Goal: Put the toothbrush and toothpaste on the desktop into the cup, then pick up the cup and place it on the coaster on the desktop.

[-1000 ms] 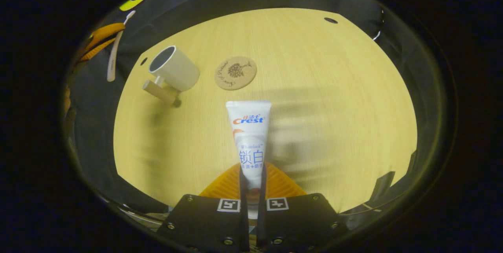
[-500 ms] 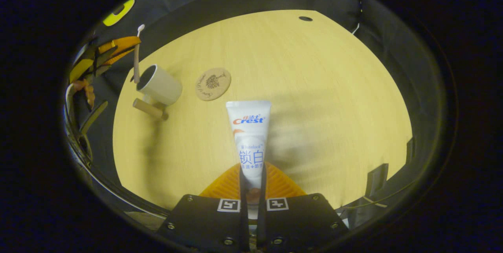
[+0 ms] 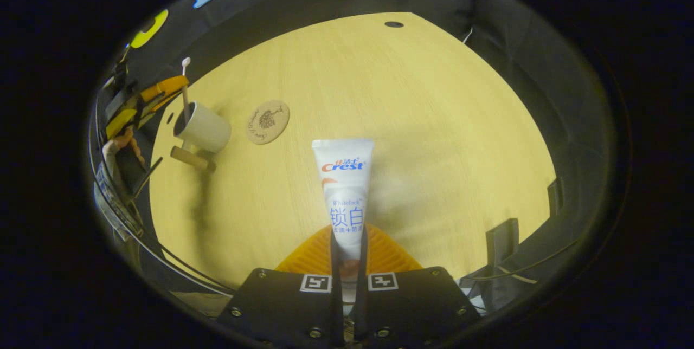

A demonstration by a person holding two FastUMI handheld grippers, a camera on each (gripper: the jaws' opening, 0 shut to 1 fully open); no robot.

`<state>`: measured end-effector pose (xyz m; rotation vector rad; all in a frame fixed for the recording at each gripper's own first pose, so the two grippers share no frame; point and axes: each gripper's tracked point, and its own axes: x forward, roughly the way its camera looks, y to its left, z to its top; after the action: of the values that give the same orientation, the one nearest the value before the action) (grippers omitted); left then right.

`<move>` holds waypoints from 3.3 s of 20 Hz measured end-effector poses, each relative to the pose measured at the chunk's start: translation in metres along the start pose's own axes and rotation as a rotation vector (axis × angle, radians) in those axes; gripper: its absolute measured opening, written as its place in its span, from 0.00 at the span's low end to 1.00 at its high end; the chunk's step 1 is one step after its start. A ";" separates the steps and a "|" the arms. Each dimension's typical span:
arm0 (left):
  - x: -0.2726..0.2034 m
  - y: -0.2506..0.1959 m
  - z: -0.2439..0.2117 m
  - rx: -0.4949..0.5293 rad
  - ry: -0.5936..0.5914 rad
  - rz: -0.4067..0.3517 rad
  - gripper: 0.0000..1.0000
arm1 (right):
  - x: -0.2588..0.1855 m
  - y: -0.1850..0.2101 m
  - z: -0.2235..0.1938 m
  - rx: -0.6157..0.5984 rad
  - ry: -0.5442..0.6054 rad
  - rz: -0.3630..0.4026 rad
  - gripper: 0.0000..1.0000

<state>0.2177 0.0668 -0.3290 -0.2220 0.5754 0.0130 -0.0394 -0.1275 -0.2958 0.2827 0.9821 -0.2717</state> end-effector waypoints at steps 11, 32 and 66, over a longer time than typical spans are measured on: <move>-0.022 0.005 -0.025 0.008 0.030 -0.005 0.40 | -0.009 0.039 0.031 -0.053 -0.067 0.069 0.10; -0.145 0.115 -0.048 -0.007 0.069 0.050 0.55 | 0.002 0.261 0.179 -0.014 -0.284 0.372 0.10; -0.206 0.103 -0.086 0.031 0.133 -0.004 0.54 | 0.011 0.276 0.170 -0.051 -0.591 0.321 0.40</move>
<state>-0.0096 0.1595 -0.3084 -0.1944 0.7072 -0.0150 0.1941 0.0679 -0.1850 0.2863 0.3507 -0.0277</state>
